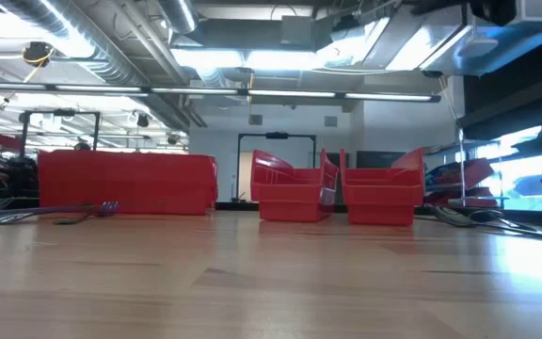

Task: Sort silverware
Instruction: Put the blue table knife into the right red bin

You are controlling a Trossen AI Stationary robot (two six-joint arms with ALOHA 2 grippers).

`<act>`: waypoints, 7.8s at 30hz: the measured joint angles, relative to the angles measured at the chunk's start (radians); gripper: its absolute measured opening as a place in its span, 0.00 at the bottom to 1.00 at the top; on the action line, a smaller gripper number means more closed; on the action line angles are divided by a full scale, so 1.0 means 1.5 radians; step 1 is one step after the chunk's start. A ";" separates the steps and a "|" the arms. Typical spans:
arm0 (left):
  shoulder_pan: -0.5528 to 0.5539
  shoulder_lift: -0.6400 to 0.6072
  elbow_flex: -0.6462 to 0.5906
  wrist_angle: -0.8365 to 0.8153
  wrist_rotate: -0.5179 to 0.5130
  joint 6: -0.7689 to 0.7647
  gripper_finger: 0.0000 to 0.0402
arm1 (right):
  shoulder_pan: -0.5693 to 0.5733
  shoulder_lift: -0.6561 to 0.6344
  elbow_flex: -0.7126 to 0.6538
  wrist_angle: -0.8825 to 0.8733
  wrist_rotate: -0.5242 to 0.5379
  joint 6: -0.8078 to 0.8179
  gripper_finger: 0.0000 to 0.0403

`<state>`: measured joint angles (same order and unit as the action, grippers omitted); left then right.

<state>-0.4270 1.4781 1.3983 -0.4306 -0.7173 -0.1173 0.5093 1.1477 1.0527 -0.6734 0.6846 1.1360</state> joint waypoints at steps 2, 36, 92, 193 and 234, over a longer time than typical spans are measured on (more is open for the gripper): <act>-0.022 -0.024 0.000 -0.009 -0.001 0.016 0.00 | -0.009 0.000 0.000 0.010 0.001 -0.011 0.33; -0.025 -0.573 -0.575 0.177 0.102 -0.159 0.00 | -0.153 0.244 0.000 0.556 -0.132 -0.526 0.33; -0.113 -0.610 -0.699 -0.070 0.040 -0.546 0.00 | -0.294 0.906 0.543 0.499 -0.233 -1.400 0.83; -0.113 -0.610 -0.698 -0.073 0.009 -0.528 0.00 | -0.390 0.905 0.541 0.385 -0.429 -1.315 0.22; -0.107 -0.571 -0.698 -0.184 0.004 -0.472 0.33 | -0.392 0.896 0.540 0.339 -0.429 -1.164 0.00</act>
<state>-0.5878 0.6212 0.3519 -0.7071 -0.7113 -0.8255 -0.0792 2.4920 1.8633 -0.1642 0.0406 -0.6098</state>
